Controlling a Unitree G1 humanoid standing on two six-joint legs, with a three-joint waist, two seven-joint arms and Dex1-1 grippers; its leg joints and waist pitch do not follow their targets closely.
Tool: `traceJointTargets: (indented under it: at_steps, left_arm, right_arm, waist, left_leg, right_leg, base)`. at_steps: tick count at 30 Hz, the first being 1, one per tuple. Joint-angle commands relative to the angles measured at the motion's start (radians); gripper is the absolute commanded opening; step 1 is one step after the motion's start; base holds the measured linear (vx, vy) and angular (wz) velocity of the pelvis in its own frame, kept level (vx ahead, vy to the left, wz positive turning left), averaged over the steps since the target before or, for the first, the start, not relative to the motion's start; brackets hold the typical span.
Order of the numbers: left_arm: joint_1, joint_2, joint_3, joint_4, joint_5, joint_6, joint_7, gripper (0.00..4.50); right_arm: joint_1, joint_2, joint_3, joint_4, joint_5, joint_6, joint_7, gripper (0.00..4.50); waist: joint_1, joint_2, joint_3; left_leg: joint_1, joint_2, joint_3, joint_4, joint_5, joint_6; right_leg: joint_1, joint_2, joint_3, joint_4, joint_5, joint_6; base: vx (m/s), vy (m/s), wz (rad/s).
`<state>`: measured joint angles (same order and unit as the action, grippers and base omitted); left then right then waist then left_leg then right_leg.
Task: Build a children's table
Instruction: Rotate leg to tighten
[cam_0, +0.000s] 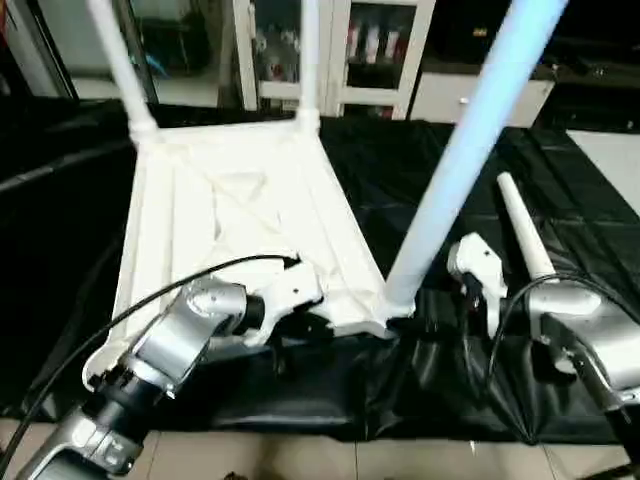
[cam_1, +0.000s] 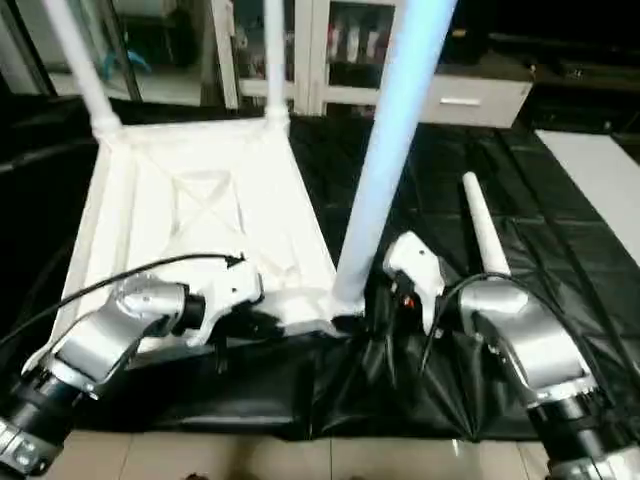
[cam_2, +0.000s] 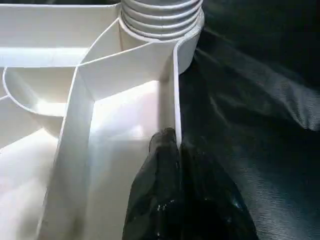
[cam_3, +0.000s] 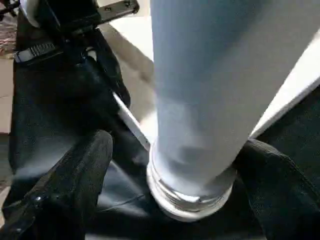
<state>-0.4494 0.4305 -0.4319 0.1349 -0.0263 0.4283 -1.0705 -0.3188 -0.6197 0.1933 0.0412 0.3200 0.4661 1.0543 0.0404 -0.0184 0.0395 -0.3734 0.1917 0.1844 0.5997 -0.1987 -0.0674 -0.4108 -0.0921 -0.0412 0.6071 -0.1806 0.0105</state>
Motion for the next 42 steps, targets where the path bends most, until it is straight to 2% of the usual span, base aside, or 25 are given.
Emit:
traceJointTargets:
  at_steps: [1, 5, 8, 10, 11, 12, 13, 15, 16, 23, 29, 33, 37, 38, 39, 40, 42]
  left_arm:
    - [-0.007, -0.005, -0.035, -0.038, -0.012, -0.012, -0.041, 0.00]
    - [-0.002, 0.000, -0.036, -0.049, -0.018, -0.014, -0.051, 0.00]
    - [-0.004, -0.003, -0.038, -0.039, -0.019, -0.018, -0.051, 0.00]
    - [-0.006, -0.006, -0.038, -0.037, -0.017, -0.017, -0.052, 0.00]
    - [-0.008, -0.007, -0.038, -0.037, -0.017, -0.015, -0.053, 0.00]
    - [-0.009, -0.007, -0.038, -0.037, -0.017, -0.015, -0.054, 0.00]
    - [-0.012, -0.006, -0.036, -0.034, -0.016, -0.015, -0.056, 0.00]
    - [-0.011, -0.004, -0.035, -0.035, -0.016, -0.014, -0.056, 0.00]
    - [-0.009, -0.001, -0.035, -0.038, -0.015, -0.013, -0.056, 0.00]
    - [-0.002, 0.012, -0.035, -0.047, -0.017, -0.014, -0.071, 0.00]
    - [-0.003, 0.012, -0.041, -0.046, -0.016, -0.016, -0.076, 0.00]
    - [-0.001, 0.012, -0.041, -0.044, -0.013, -0.016, -0.078, 0.00]
    - [-0.012, -0.018, -0.021, -0.008, -0.001, -0.014, -0.021, 0.00]
    - [-0.016, -0.032, -0.011, 0.004, 0.001, -0.011, 0.002, 0.00]
    - [-0.025, -0.056, 0.004, 0.023, 0.002, -0.009, 0.039, 0.00]
    - [-0.025, -0.056, 0.004, 0.023, 0.002, -0.009, 0.039, 0.00]
    - [-0.040, -0.090, 0.024, 0.052, 0.003, 0.002, 0.090, 0.00]
  right_arm:
    - [-0.016, 0.000, 0.019, -0.003, -0.005, -0.012, 0.017, 4.17]
    - [-0.036, 0.030, 0.017, 0.029, -0.003, -0.015, 0.011, 4.17]
    - [-0.050, 0.048, 0.015, 0.057, -0.006, -0.021, 0.008, 4.03]
    - [-0.056, 0.056, 0.011, 0.072, -0.006, -0.025, 0.004, 3.85]
    - [-0.060, 0.059, 0.010, 0.078, -0.006, -0.026, 0.005, 3.82]
    - [-0.061, 0.059, 0.010, 0.079, -0.006, -0.026, 0.005, 3.73]
    - [-0.068, 0.062, 0.011, 0.090, -0.007, -0.030, 0.008, 3.58]
    - [-0.070, 0.064, 0.013, 0.103, -0.013, -0.039, 0.015, 3.41]
    - [-0.069, 0.064, 0.014, 0.107, -0.016, -0.045, 0.019, 3.27]
    - [-0.058, 0.052, 0.013, 0.109, -0.020, -0.054, 0.041, 2.75]
    - [-0.051, 0.046, 0.018, 0.116, -0.026, -0.060, 0.057, 2.28]
    - [-0.045, 0.061, 0.020, 0.129, -0.039, -0.063, 0.040, 2.08]
    - [-0.065, 0.121, 0.006, 0.206, -0.086, -0.063, -0.098, 2.02]
    - [-0.073, 0.137, -0.001, 0.227, -0.097, -0.060, -0.138, 2.02]
    - [-0.082, 0.165, -0.010, 0.254, -0.107, -0.059, -0.194, 2.02]
    - [-0.082, 0.165, -0.010, 0.254, -0.107, -0.059, -0.194, 2.01]
    - [-0.095, 0.213, -0.030, 0.294, -0.117, -0.053, -0.281, 1.98]
  waist:
    - [-0.005, -0.005, -0.052]
    - [-0.007, -0.008, -0.055]
    - [-0.006, -0.003, -0.056]
    - [-0.004, -0.005, -0.057]
    - [-0.002, -0.010, -0.057]
    - [-0.001, -0.008, -0.057]
    - [-0.001, -0.001, -0.057]
    - [-0.002, -0.004, -0.056]
    - [-0.001, 0.001, -0.056]
    - [-0.001, 0.001, -0.058]
    - [0.000, 0.004, -0.058]
    - [-0.001, 0.003, -0.056]
    - [-0.009, 0.004, -0.051]
    - [-0.015, 0.003, -0.047]
    - [-0.016, 0.001, -0.047]
    - [-0.020, 0.001, -0.048]
    - [-0.027, -0.003, -0.047]
  left_leg:
    - [0.013, 0.036, -0.006, -0.075, -0.194, 0.044]
    - [0.012, 0.035, -0.005, -0.072, -0.170, 0.050]
    - [0.013, 0.035, -0.004, -0.070, -0.150, 0.055]
    - [0.013, 0.034, -0.004, -0.069, -0.141, 0.058]
    - [0.013, 0.034, -0.004, -0.069, -0.141, 0.059]
    - [0.012, 0.035, -0.004, -0.070, -0.140, 0.059]
    - [0.013, 0.034, -0.005, -0.070, -0.142, 0.057]
    - [0.013, 0.033, -0.004, -0.069, -0.152, 0.054]
    - [0.014, 0.034, -0.005, -0.070, -0.161, 0.049]
    - [0.014, 0.033, -0.005, -0.068, -0.147, 0.052]
    - [0.016, 0.034, -0.005, -0.068, -0.162, 0.049]
    - [0.017, 0.034, -0.005, -0.070, -0.183, 0.041]
    - [0.016, 0.032, -0.007, -0.075, -0.226, 0.021]
    - [0.018, 0.030, -0.008, -0.078, -0.272, 0.007]
    - [0.019, 0.030, -0.009, -0.078, -0.289, -0.001]
    - [0.019, 0.028, -0.015, -0.080, -0.321, -0.019]
    - [0.015, 0.027, -0.015, -0.081, -0.330, -0.022]
  right_leg:
    - [0.045, -0.037, 0.034, -0.069, -0.177, -0.229]
    - [0.046, -0.037, 0.033, -0.064, -0.157, -0.236]
    - [0.047, -0.036, 0.033, -0.062, -0.126, -0.247]
    - [0.049, -0.035, 0.032, -0.059, -0.106, -0.253]
    - [0.050, -0.036, 0.032, -0.059, -0.108, -0.253]
    - [0.050, -0.037, 0.032, -0.058, -0.110, -0.253]
    - [0.049, -0.037, 0.032, -0.058, -0.112, -0.254]
    - [0.049, -0.036, 0.032, -0.060, -0.119, -0.255]
    - [0.049, -0.037, 0.032, -0.061, -0.128, -0.253]
    - [0.051, -0.034, 0.031, -0.056, -0.087, -0.261]
    - [0.052, -0.035, 0.031, -0.057, -0.096, -0.267]
    - [0.052, -0.035, 0.031, -0.060, -0.126, -0.260]
    - [0.049, -0.034, 0.031, -0.067, -0.189, -0.246]
    - [0.046, -0.034, 0.030, -0.074, -0.263, -0.231]
    - [0.045, -0.035, 0.030, -0.077, -0.297, -0.221]
    - [0.046, -0.037, 0.027, -0.083, -0.369, -0.190]
    - [0.041, -0.035, 0.028, -0.086, -0.386, -0.173]
  base:
    - [0.000, 0.000, 0.00]
    - [0.000, 0.000, 0.00]
    - [0.000, 0.000, 0.00]
    - [0.000, 0.000, 0.00]
    - [0.000, 0.000, 0.00]
    - [0.000, 0.000, 0.00]
    - [0.000, 0.000, 0.00]
    - [0.000, 0.000, 0.00]
    - [0.000, 0.000, 0.00]
    - [0.000, 0.000, 0.00]
    - [0.000, 0.000, 0.00]
    - [0.000, 0.000, 0.00]
    - [0.000, 0.000, 0.00]
    - [0.000, 0.000, 0.00]
    - [0.000, 0.000, 0.00]
    - [0.000, 0.000, 0.00]
    - [0.000, 0.000, 0.00]
